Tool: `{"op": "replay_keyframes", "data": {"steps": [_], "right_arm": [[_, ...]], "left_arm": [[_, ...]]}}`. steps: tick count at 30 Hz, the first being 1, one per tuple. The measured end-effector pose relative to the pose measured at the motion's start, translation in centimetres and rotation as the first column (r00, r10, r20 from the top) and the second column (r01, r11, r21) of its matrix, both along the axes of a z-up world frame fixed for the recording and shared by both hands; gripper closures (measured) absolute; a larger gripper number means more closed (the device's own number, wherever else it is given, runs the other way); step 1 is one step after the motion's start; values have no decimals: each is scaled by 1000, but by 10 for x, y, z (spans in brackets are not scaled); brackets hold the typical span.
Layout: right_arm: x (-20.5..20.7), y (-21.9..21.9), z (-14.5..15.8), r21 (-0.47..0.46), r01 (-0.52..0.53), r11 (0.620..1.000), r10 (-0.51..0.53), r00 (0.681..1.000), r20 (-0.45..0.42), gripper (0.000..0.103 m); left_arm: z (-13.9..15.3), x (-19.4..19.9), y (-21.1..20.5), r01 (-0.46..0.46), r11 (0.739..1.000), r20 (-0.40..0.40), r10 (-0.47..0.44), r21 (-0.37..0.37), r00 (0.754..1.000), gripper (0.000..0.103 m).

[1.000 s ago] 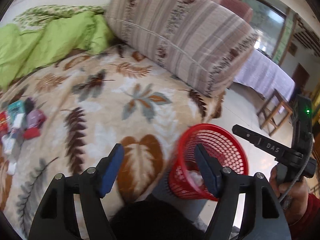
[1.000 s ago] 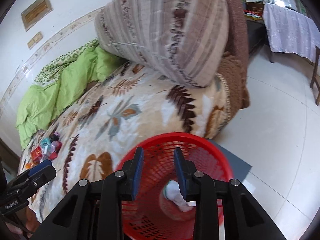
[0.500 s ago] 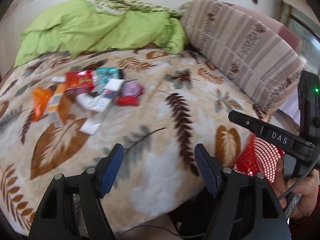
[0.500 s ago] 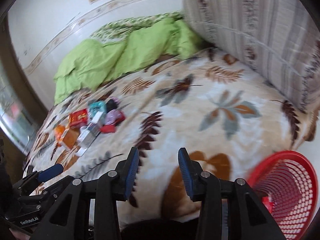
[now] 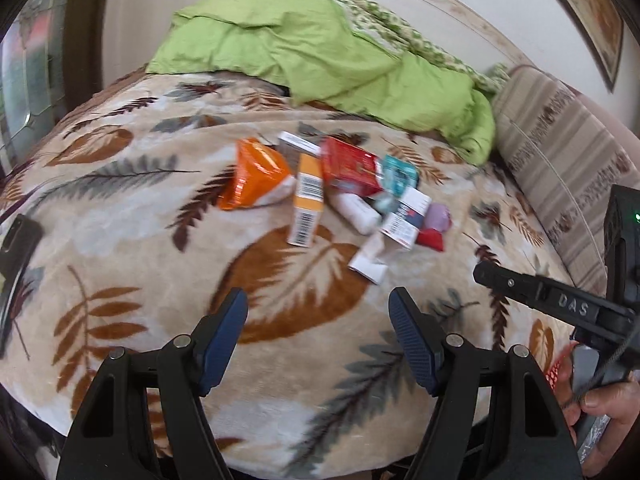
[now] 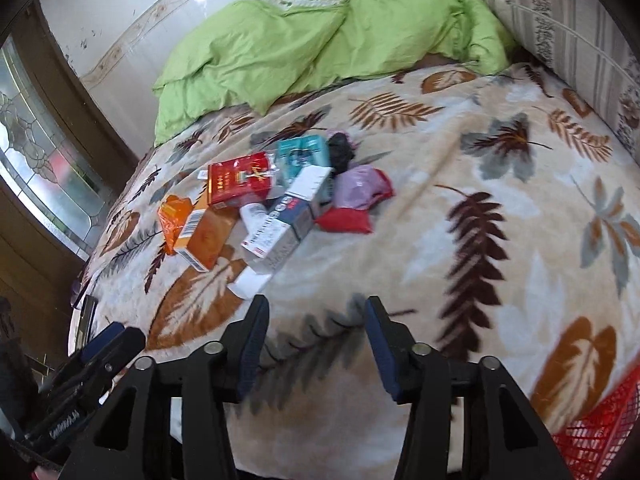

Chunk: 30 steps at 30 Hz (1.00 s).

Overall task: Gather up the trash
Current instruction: 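Move both open grippers back over the trash pile, then grasp the orange box with the left gripper while the right grasps the white medicine box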

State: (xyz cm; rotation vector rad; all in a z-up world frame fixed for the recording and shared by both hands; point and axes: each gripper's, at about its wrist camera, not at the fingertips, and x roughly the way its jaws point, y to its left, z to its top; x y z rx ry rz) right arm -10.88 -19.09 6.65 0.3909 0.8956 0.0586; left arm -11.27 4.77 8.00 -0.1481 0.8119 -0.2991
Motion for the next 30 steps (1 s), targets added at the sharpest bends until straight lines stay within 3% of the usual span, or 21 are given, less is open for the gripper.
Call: {"op": "replay_keyframes", "data": {"steps": [2, 9, 12, 15, 17, 19, 30], "right_arm": [[20, 9, -2, 6, 6, 1000, -6, 1000, -14, 41], [88, 30, -27, 2, 65, 998, -65, 991, -120, 41], [110, 28, -47, 43, 97, 994, -89, 982, -166, 41], [110, 24, -49, 89, 93, 992, -79, 985, -150, 43], [105, 25, -45, 77, 68, 995, -57, 990, -130, 56], [97, 23, -39, 67, 51, 996, -43, 993, -111, 59], [45, 2, -26, 148, 21, 989, -18, 1000, -19, 62]], "left_arm": [[0, 4, 10, -18, 1000, -1, 18, -13, 1000, 31], [-2, 13, 40, -70, 997, -10, 70, -40, 998, 31], [-4, 16, 47, -81, 996, -17, 80, -43, 997, 31], [-6, 19, 51, -83, 996, -21, 82, -45, 996, 31], [-7, 22, 50, -80, 996, -24, 79, -42, 997, 31], [-10, 28, 46, -70, 997, -32, 69, -36, 997, 31], [-22, 88, -3, -10, 997, -20, 12, 76, 1000, 30]]}}
